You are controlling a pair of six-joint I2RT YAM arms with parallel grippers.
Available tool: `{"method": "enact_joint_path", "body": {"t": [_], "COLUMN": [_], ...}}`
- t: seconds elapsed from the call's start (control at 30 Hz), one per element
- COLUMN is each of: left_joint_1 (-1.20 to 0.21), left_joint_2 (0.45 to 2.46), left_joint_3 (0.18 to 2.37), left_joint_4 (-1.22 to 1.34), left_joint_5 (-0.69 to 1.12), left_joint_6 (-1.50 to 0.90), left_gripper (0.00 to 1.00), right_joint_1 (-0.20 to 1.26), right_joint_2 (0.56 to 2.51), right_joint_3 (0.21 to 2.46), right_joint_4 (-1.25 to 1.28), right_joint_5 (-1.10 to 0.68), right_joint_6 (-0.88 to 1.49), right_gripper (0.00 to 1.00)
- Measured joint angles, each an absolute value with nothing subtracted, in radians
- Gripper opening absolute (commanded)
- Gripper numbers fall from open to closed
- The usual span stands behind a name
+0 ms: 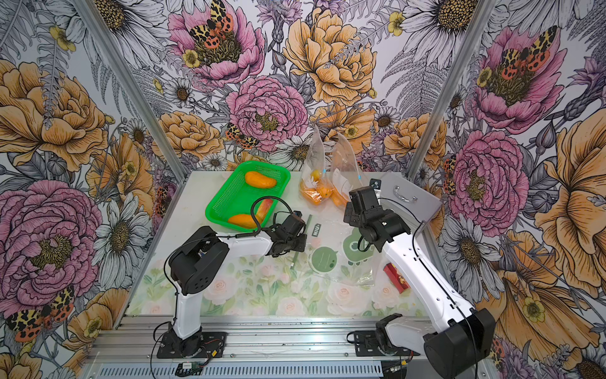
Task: Place the mango in a zip-top bag and seal the zipper
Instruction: Pick up the zipper food storage bag.
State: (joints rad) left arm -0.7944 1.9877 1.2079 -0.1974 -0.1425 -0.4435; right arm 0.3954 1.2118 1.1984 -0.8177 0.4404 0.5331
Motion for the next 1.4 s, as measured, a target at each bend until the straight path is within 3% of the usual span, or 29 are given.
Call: {"method": "enact_joint_path", "body": {"t": [0.37,0.63,0.8,1.07,1.4], "left_joint_1": [-0.732,-0.724,-0.724,-0.723,-0.717], "left_joint_2": [1.581,1.423,1.388,1.387,1.397], "left_joint_3": [1.026,0.862,0.759,0.692,0.691], "left_joint_4": [-0.162,-0.031,0.107,0.288,0.356], "left_joint_5": [-0.115,-0.092,-0.071,-0.018,0.017], "left_joint_6": [-0.484,-0.479,-0.472,-0.473,-0.476], "left_gripper": [0.0,0.0,0.0,0.0,0.0], "right_joint_1": [0.545,0.565,0.575,0.591,0.595], "right_joint_2": [1.258,1.375,1.472,1.637,1.779], "right_joint_3": [1.167,1.173,1.236,1.358,1.475], "right_joint_4": [-0.781,-0.667,-0.607,-0.529,-0.517], "right_joint_5": [0.253,0.06,-0.011,-0.154,-0.211], "right_joint_6": [0.644,0.76,0.794,0.792,0.765], "right_gripper": [0.99,0.93,0.83,0.81,0.65]}}
